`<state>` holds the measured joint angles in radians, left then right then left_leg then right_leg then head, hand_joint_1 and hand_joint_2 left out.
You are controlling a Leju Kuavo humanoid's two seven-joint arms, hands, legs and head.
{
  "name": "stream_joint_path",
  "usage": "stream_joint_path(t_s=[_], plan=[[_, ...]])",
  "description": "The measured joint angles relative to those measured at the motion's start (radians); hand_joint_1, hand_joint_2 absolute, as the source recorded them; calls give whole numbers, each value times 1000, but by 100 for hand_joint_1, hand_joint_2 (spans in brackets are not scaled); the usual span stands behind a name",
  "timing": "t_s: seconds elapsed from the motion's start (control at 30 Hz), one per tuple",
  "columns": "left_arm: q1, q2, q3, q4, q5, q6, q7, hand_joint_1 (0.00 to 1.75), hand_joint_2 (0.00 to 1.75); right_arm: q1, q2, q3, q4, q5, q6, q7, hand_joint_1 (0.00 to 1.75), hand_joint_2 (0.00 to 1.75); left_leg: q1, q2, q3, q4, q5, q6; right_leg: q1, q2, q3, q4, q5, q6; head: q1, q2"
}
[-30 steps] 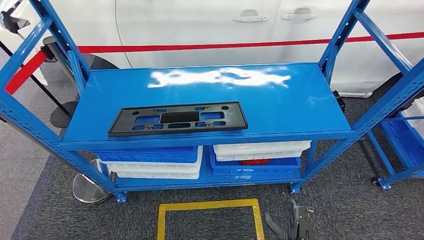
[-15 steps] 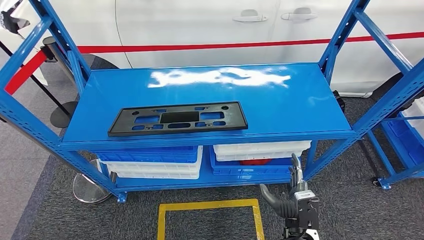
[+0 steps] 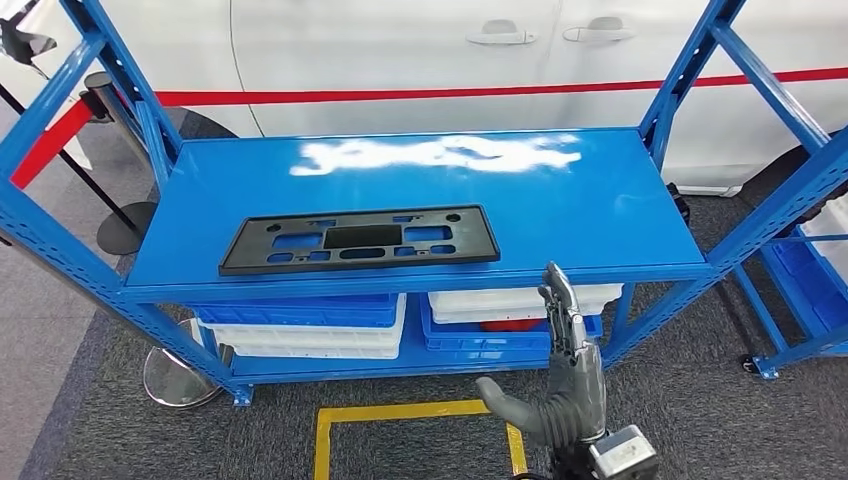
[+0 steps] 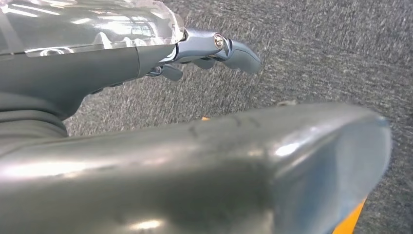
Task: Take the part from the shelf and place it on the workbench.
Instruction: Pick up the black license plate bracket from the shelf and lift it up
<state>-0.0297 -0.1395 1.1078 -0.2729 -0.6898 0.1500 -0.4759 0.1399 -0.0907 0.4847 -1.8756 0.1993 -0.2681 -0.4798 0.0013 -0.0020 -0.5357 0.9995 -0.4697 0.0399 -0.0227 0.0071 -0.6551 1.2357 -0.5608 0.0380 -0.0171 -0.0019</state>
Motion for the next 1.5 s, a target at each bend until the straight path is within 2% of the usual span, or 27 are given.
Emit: stream_joint_path(t_s=[0.03,0.1,0.13,0.23,0.27,0.33,0.4,0.43,0.47,0.5,0.57,0.6,0.63,0.73,0.83,0.9,1.03,1.1,1.13,1.17,1.23,1.27,1.33,1.37,1.4,1.47,1.5], plan=[[0,-2,10,2,-9,0,-2,0,0,-2,-5,19,-24,12,12,6,0,175,1,0,4,3,-5,-5,-2,-3,26,-68,42,0,0,0],[-2,-5,27,5,-26,1,-7,0,0,-7,-12,55,-60,55,20,21,0,175,-1,-1,5,12,-17,-18,-1,-7,71,-176,88,-4,0,0],[-3,-6,33,6,-33,1,-9,0,0,-8,-14,68,-72,83,17,27,0,175,-2,-1,4,16,-20,-25,1,-7,78,-197,90,-9,0,0],[-7,-7,42,8,-48,3,-13,0,0,-12,-15,92,-94,181,-16,45,0,175,-1,-1,5,19,-27,-43,4,-5,78,-201,86,-29,1,0],[-8,-8,45,9,-51,3,-15,0,0,-14,-15,99,-99,217,-30,52,0,175,0,-1,0,32,-37,-49,3,-5,80,-203,87,-36,1,0],[-10,-8,51,10,-58,4,-17,0,0,-20,-15,111,-106,290,-56,66,0,175,3,-1,-37,115,-85,-59,1,-6,83,-207,86,-46,-1,0],[-11,-7,53,11,-65,4,-18,0,0,-23,-15,117,-107,361,-80,76,0,175,5,-1,-106,246,-139,-65,2,-7,84,-206,84,-51,-1,0],[-10,-7,54,12,-69,4,-18,0,0,-23,-15,117,-107,397,-94,79,0,175,6,-1,-131,289,-146,-67,3,-7,85,-206,83,-52,-1,0],[-10,-7,54,13,-73,4,-18,0,0,-23,-13,115,-106,433,-107,80,0,175,7,-1,-141,297,-132,-67,3,-6,86,-206,82,-52,-1,0],[-10,-7,54,14,-78,4,-18,0,0,-24,-11,111,-106,468,-121,78,0,175,7,-1,-131,266,-101,-65,3,-5,90,-206,80,-51,-1,0],[-11,-7,54,14,-87,4,-18,0,0,-26,-2,99,-102,532,-146,69,0,175,6,-1,-76,135,-26,-57,3,-3,98,-206,74,-47,-1,0],[-11,-7,55,14,-92,4,-19,0,0,-29,2,93,-98,565,-158,63,0,175,5,-2,-52,79,-4,-52,5,-1,99,-205,72,-43,-1,0],[-12,-7,55,14,-97,5,-19,0,0,-34,6,87,-91,599,-170,58,0,175,2,-2,-39,44,5,-47,6,-1,99,-204,71,-38,-1,0],[-14,-6,55,14,-111,5,-20,0,0,-60,9,86,-56,700,-200,60,0,175,0,-3,-35,23,6,-31,7,0,98,-209,73,-19,0,0],[-16,-6,55,14,-121,5,-20,0,0,-89,9,112,-23,765,-218,89,0,175,7,-1,-27,7,15,-12,7,-4,84,-170,43,-9,1,0],[-16,-5,55,14,-123,6,-20,0,0,-97,9,121,-15,777,-222,100,0,175,7,-1,-26,6,16,-9,7,-5,72,-146,27,-8,2,0],[-17,-5,55,14,-124,6,-20,0,0,-99,9,123,-14,779,-223,103,0,175,7,-1,-26,6,16,-8,7,-4,65,-132,19,-8,2,0],[-17,-5,55,14,-126,5,-20,0,0,-109,9,138,0,792,-227,121,0,175,5,-1,-27,6,15,-7,7,-4,28,-60,-14,-7,2,0],[-17,-4,55,14,-129,5,-20,0,0,-118,9,154,17,805,-231,141,0,175,3,-1,-27,7,15,-6,7,-5,-1,-6,-30,-6,2,0],[-17,-4,55,14,-134,5,-20,0,0,-137,9,185,48,828,-239,180,0,175,1,-2,-24,9,12,-5,8,-5,-3,-13,-8,-9,2,0],[-18,-3,55,15,-150,4,-20,0,0,-185,9,266,132,887,-258,279,0,175,-4,-4,-22,14,4,-14,15,-5,35,-118,61,-23,2,0],[-19,-3,55,15,-157,4,-20,0,0,-208,9,302,171,914,-268,323,0,175,-5,-4,-20,15,2,-21,18,-5,67,-192,97,-31,1,0],[-20,0,55,16,-165,3,-20,0,0,-233,10,342,221,948,-279,372,0,175,-7,-4,-19,18,-5,-33,15,-6,77,-218,101,-41,1,0],[-21,2,55,16,-169,3,-20,0,0,-244,11,357,241,962,-284,390,0,175,-7,-4,-27,37,-19,-38,11,-7,80,-223,103,-46,0,0],[-22,4,55,16,-173,3,-20,0,0,-255,13,373,263,977,-289,409,0,175,-6,-4,-43,76,-43,-43,7,-9,83,-228,105,-50,-1,0],[-22,6,55,17,-181,2,-19,0,0,-277,16,406,311,1007,-299,448,0,175,1,-4,-104,201,-103,-54,6,-11,84,-229,105,-54,-3,0],[-22,8,55,17,-185,2,-19,0,0,-288,17,424,335,1021,-303,468,0,175,6,-4,-133,258,-121,-58,6,-11,84,-229,104,-54,-3,0]])
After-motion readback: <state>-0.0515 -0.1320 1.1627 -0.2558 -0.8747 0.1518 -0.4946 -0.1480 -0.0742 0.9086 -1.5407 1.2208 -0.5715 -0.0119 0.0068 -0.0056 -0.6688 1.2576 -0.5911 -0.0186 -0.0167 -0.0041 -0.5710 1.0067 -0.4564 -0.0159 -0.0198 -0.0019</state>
